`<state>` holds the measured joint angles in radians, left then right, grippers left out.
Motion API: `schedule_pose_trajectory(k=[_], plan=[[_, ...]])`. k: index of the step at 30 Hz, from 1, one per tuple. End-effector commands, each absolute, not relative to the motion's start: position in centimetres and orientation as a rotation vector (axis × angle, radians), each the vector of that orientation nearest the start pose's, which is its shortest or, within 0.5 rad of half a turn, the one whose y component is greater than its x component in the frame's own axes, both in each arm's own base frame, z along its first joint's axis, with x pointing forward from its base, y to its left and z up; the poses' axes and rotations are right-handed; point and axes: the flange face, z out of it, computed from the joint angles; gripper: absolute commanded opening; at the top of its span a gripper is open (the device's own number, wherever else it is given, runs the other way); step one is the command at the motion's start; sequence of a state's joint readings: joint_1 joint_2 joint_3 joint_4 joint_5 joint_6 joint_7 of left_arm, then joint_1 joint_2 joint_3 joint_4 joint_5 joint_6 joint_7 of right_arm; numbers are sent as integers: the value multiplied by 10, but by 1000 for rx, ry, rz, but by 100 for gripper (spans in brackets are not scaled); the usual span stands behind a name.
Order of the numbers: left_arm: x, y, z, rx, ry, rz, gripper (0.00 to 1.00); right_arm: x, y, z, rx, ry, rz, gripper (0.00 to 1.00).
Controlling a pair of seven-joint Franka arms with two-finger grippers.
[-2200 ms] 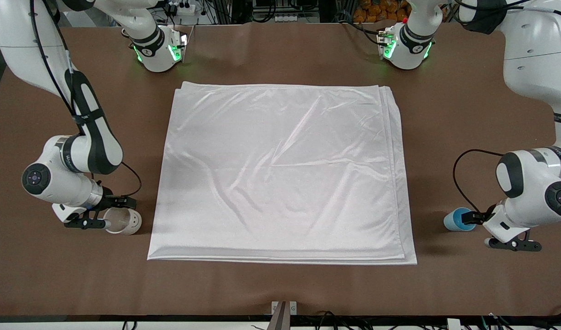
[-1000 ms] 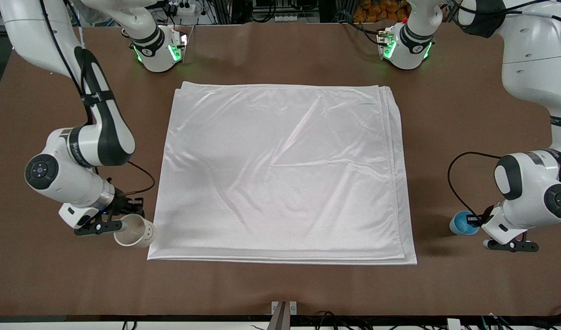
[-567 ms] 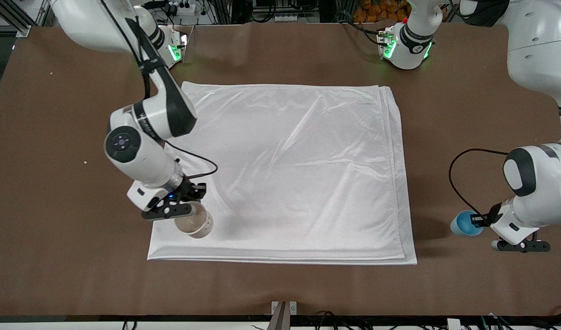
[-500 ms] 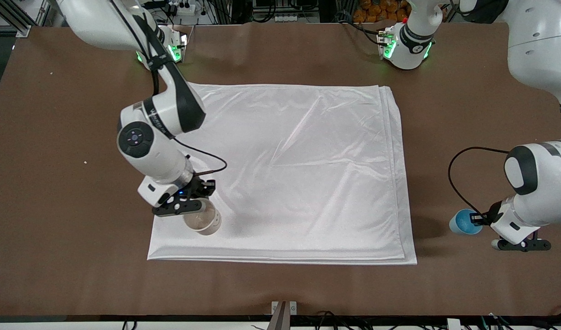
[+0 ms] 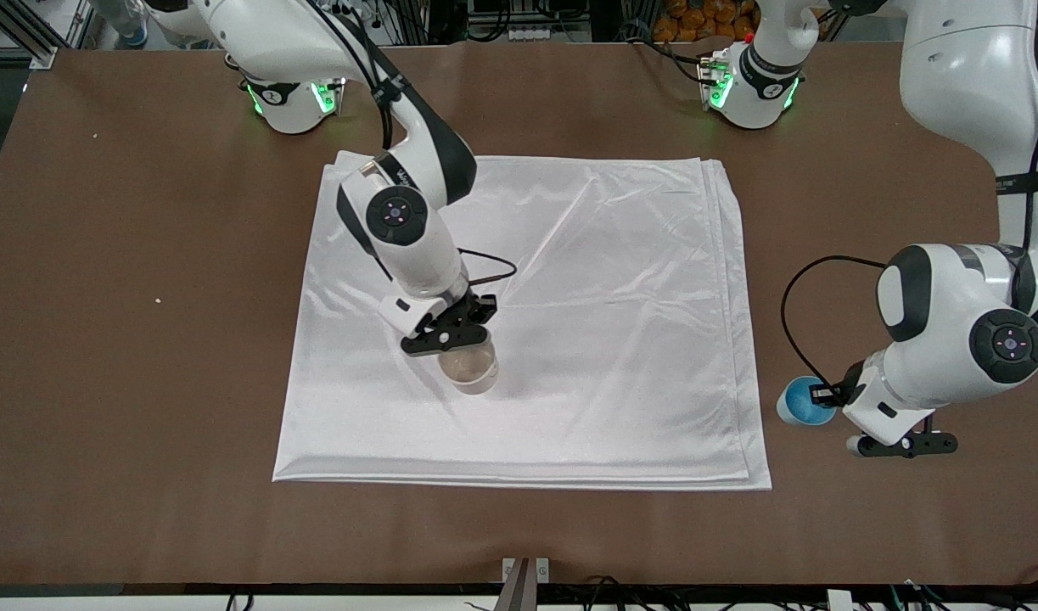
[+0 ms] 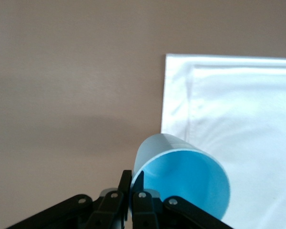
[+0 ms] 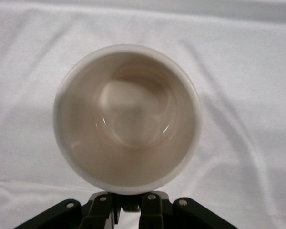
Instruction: Place blue cup into white mug on cloth
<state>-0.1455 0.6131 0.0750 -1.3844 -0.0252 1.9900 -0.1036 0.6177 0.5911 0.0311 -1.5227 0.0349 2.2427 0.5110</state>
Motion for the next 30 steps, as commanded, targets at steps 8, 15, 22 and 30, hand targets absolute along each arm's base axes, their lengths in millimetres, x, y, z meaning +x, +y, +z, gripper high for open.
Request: schedule_pose_trajectory(k=[8,15,22,30], plan=[[698,-120,371,-3152,-44,86,0,546,499,292,-2988,-178,-194,0],[687,-165,370,-3142,-125,109,0,542,509,273,-2965,-195,-231,0],[677,-205,370,-3138,-147,112,0,542,508,263,-2975,-198,-224,5],[665,-230,371,-3126,-187,153,0,543,506,251,-2984,-209,-234,18]])
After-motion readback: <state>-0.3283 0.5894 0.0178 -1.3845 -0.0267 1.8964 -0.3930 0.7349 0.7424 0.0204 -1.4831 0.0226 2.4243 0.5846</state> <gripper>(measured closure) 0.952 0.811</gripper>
